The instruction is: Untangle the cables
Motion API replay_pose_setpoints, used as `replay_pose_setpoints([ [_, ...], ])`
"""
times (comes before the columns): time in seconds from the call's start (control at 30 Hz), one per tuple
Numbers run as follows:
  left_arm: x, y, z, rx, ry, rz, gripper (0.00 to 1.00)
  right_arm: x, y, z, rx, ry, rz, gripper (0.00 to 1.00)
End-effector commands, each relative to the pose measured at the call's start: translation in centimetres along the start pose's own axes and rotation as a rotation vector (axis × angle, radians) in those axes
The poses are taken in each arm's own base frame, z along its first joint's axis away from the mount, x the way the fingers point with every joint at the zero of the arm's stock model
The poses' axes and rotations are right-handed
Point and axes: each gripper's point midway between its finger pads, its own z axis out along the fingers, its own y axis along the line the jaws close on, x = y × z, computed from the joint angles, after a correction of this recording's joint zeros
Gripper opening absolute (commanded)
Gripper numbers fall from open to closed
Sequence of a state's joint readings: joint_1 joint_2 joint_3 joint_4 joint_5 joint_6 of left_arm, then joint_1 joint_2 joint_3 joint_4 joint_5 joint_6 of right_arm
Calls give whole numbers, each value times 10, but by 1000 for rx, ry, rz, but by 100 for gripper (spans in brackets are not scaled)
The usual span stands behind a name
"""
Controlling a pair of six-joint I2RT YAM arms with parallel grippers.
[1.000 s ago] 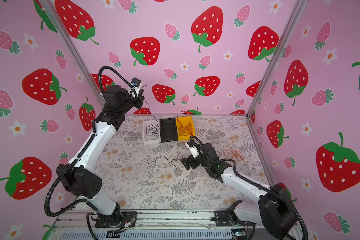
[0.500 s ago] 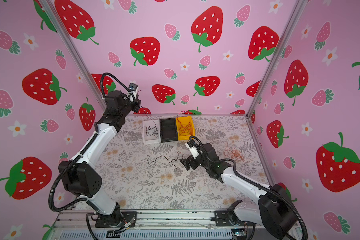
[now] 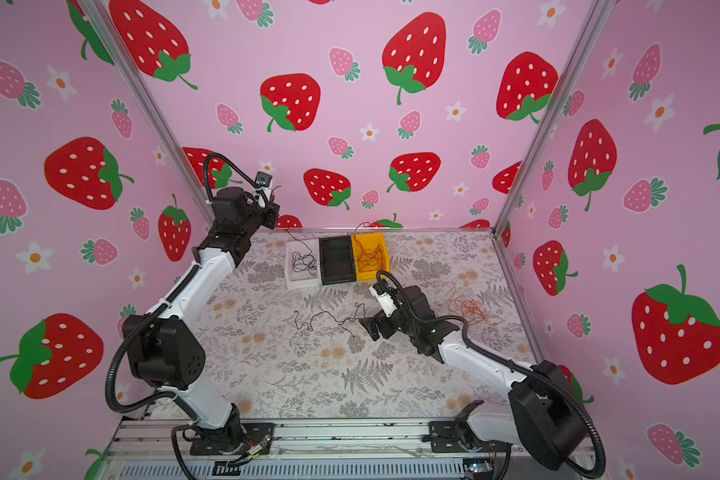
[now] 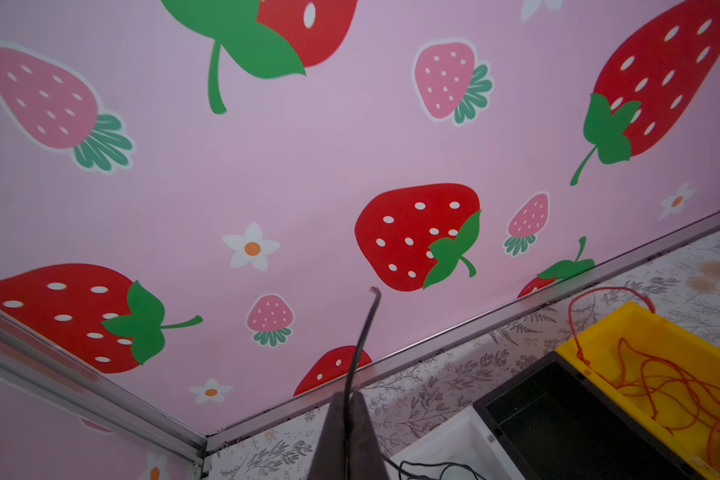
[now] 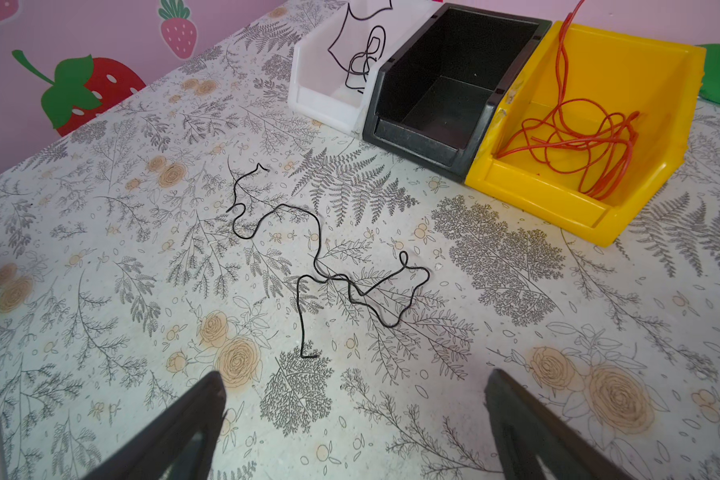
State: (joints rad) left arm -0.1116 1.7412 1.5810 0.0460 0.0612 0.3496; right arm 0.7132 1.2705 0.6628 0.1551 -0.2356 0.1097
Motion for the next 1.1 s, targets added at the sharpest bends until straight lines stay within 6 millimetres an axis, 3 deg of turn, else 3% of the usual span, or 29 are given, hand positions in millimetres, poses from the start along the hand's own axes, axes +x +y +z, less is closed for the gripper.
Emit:
replay_pose_setpoints([
  [0.0, 17, -18, 11, 61, 12, -34, 0, -7, -1, -1, 4, -9, -6, 99],
  [0.43, 82, -67, 10, 161, 142, -86, 0, -6, 0, 2, -6, -9, 4, 99],
  [0.93, 149, -92, 32, 219, 277, -207, 0, -3, -2, -6, 10, -25, 13, 99],
  [0.97, 151, -92, 32, 216, 285, -213, 4, -3, -1, -7, 10, -26, 13, 99],
  [1.03, 151, -92, 30, 212, 287, -213, 20, -3, -1, -9, 13, -33, 13, 99],
  [1.07, 150, -91, 30, 206, 284, -218, 33, -4, -2, -10, 15, -38, 12, 99],
])
